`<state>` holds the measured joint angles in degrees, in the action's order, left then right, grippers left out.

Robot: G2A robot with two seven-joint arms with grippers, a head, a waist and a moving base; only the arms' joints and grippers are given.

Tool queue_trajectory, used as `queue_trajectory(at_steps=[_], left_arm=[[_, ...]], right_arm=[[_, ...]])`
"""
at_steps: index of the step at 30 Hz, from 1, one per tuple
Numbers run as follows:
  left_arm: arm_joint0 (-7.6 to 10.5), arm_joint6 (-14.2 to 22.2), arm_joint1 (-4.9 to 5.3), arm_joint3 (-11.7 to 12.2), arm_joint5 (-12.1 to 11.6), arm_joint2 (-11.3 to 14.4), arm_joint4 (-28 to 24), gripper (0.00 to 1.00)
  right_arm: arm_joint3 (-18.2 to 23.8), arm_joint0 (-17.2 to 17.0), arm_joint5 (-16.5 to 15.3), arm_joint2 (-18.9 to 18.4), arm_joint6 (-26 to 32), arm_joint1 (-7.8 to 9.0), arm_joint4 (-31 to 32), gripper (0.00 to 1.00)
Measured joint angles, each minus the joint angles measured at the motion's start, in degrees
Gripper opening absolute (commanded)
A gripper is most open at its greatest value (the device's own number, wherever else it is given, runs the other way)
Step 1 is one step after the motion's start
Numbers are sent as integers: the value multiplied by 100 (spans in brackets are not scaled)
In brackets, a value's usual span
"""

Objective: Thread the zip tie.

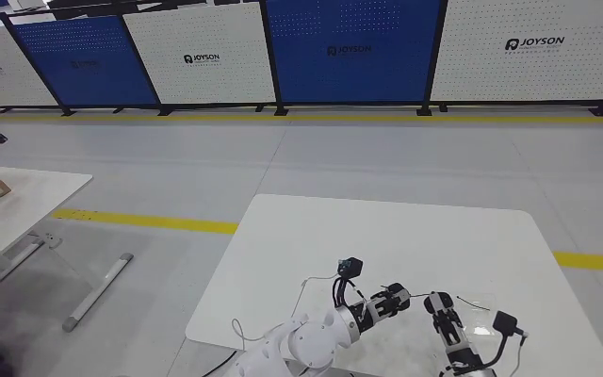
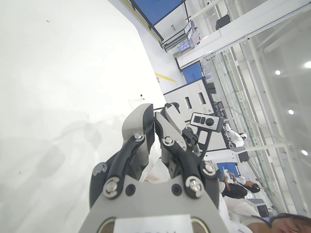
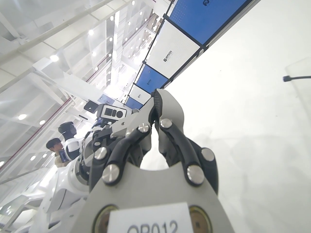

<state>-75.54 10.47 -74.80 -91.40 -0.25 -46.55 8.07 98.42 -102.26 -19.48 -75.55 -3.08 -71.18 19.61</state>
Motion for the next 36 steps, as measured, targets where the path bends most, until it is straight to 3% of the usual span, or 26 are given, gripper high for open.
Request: queue_trajectory(at_steps=[1,2,10,18,29,32,36], left_arm=[[-3,-8,0,-2,6,-3,-6,0],[-6,-20,-2,-3,16,-6,-22,0],[-64,-164,-15,-87,21,-102,-313,0],[-256,-448,-6,-314,-86,-469,-1047,0],[-318,-387,15,-366,-102,-553,-1101,0],[-352,-387,15,-400,-107,-560,-1154,0],[-507,-212,41,-576,-135,-732,-1619,0]], right_arm=[[5,0,0,1,13,0,-27,67],[15,-2,0,-4,32,1,-66,100],[98,-34,0,-44,156,20,-216,100],[225,-134,0,-140,189,59,-381,100],[189,-138,0,-158,132,58,-415,100],[183,-79,121,-168,89,61,-121,100],[145,-43,200,-154,-145,62,560,100]])
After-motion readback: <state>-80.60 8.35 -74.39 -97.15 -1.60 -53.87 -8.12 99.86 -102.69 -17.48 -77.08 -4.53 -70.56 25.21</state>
